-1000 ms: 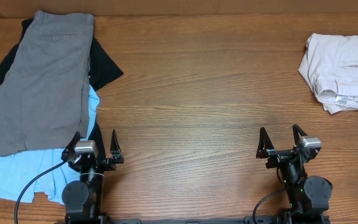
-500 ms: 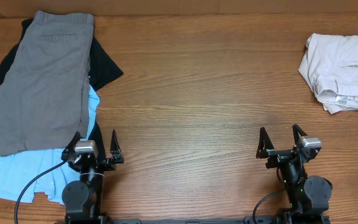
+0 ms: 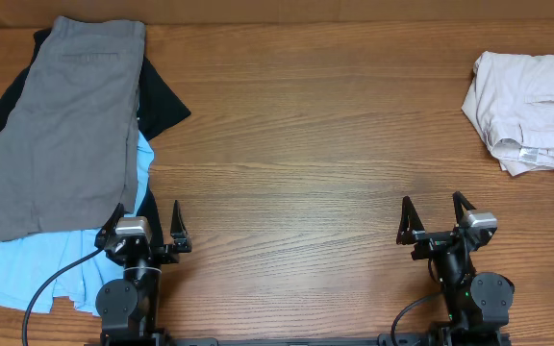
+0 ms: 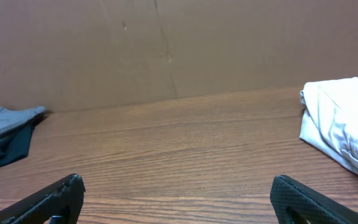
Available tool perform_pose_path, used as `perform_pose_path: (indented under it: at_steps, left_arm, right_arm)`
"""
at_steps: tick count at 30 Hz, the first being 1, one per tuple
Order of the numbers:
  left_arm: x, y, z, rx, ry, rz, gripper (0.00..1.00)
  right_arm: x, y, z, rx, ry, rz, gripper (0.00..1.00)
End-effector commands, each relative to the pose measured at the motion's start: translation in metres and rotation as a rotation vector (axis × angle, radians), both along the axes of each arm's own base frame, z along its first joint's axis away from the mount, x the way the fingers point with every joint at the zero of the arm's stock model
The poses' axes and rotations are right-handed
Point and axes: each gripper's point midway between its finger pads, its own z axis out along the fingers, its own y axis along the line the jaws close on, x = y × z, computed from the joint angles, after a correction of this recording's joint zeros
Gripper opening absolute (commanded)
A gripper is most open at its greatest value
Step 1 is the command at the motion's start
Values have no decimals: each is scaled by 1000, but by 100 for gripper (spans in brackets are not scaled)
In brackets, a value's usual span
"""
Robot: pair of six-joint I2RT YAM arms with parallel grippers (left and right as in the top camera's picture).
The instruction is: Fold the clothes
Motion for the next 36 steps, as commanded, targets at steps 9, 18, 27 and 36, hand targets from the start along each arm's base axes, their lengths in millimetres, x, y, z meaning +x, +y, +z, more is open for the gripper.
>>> perform_pose_path:
  at_steps: [9,18,27,36]
  left_arm:
    - [0,2,1,0,-9,10,100]
    - [0,2,1,-3,-7,8,100]
    - [0,-5,4,-6,-16,-31,100]
    - [-10,-11,40,-9,-4,-60,100]
  right_arm:
    - [0,-1,15,-7,-71,-4,100]
    - [-2,8,19,21,-81,48,100]
    - [-9,30,36,22,-150,184,100]
    - [-15,37,81,14,-201,225,100]
